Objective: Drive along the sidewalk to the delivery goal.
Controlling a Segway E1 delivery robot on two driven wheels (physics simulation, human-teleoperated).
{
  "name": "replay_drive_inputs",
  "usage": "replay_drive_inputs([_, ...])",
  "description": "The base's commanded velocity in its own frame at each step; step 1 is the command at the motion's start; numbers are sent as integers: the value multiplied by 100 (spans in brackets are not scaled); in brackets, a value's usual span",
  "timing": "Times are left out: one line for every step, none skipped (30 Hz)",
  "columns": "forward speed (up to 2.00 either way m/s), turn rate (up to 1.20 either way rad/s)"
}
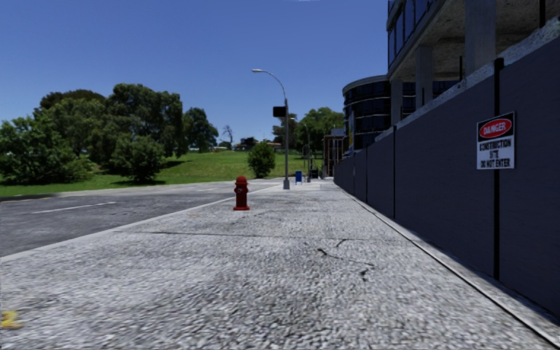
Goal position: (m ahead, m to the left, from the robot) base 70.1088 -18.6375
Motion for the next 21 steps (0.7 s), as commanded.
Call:
replay_drive_inputs([197,-7])
replay_drive_inputs([197,0])
replay_drive_inputs([197,0])
replay_drive_inputs([197,0])
replay_drive_inputs([197,0])
replay_drive_inputs([197,0])
replay_drive_inputs([197,0])
replay_drive_inputs([197,0])
replay_drive_inputs([197,0])
replay_drive_inputs([197,0])
replay_drive_inputs([197,0])
replay_drive_inputs([197,0])
replay_drive_inputs([197,0])
replay_drive_inputs([197,0])
replay_drive_inputs([197,0])
replay_drive_inputs([197,0])
replay_drive_inputs([197,0])
replay_drive_inputs([197,0])
replay_drive_inputs([197,0])
replay_drive_inputs([197,0])
replay_drive_inputs([197,0])
